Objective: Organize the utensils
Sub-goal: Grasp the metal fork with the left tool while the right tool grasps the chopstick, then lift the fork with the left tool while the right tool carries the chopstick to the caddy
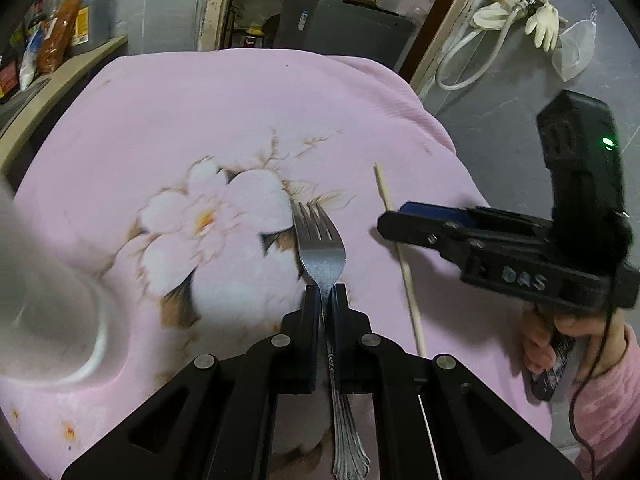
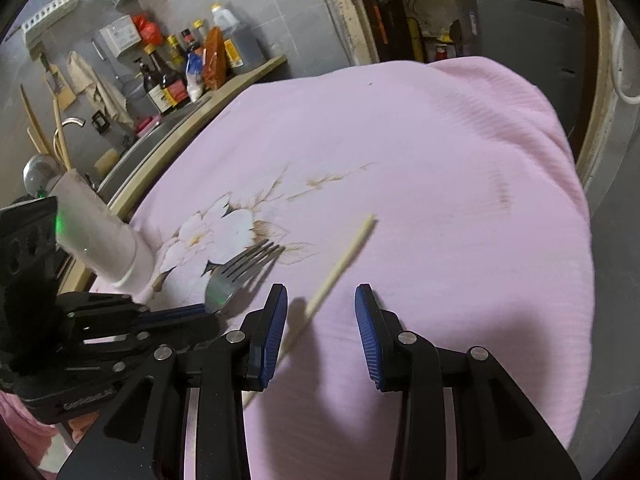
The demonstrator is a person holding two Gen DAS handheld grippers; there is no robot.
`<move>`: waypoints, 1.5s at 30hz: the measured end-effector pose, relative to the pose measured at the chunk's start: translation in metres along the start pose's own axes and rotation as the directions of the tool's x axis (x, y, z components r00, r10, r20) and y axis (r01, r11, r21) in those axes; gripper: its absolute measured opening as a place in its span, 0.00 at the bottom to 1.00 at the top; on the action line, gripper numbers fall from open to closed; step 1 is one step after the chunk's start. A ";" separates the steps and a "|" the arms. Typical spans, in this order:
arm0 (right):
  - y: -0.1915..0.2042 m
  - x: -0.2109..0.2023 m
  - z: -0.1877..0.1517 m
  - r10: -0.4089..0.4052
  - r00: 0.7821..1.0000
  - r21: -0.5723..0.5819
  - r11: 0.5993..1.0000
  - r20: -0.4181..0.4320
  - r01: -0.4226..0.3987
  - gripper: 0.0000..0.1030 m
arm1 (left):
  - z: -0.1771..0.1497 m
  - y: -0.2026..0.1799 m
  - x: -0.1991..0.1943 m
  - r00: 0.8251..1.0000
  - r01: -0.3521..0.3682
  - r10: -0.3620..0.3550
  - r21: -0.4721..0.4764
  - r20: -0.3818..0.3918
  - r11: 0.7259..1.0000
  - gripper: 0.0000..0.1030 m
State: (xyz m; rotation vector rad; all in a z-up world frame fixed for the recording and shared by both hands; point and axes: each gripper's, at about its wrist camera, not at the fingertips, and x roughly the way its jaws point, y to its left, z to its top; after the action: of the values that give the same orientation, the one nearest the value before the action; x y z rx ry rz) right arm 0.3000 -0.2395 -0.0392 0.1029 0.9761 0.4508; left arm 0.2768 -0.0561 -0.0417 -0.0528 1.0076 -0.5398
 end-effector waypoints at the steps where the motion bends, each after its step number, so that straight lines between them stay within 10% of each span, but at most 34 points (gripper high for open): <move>1: 0.003 0.002 0.000 -0.014 1.000 -0.005 1.000 -0.003 0.014 0.32 | -0.002 0.001 -0.003 1.000 0.005 -0.005 -0.001 0.004 1.000 0.04; 19: 0.012 0.011 0.010 -0.174 0.973 0.001 0.984 -0.151 0.176 0.17 | -0.003 -0.001 -0.002 0.999 0.031 -0.030 0.011 -0.044 0.999 0.03; 35: 0.033 -0.048 -0.054 -0.057 0.995 0.115 0.992 0.081 0.048 0.03 | -0.039 -0.015 -0.037 0.998 0.048 -0.048 0.009 0.050 0.999 0.02; 39: 0.055 -0.075 -0.079 -0.086 0.955 0.036 0.996 0.283 0.079 0.03 | -0.045 -0.022 -0.057 0.984 0.036 -0.041 0.034 0.171 0.999 0.02; 45: 0.077 -0.106 -0.105 -0.153 0.821 0.024 0.986 0.549 0.167 0.03 | -0.048 -0.036 -0.089 0.916 -0.021 -0.008 0.069 0.400 0.997 0.01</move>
State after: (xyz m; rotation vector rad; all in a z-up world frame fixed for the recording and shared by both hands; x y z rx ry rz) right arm 0.1387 -0.2261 0.0058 0.1185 0.4016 0.2519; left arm 0.1862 -0.0376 0.0127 -0.0921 0.5860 -0.5320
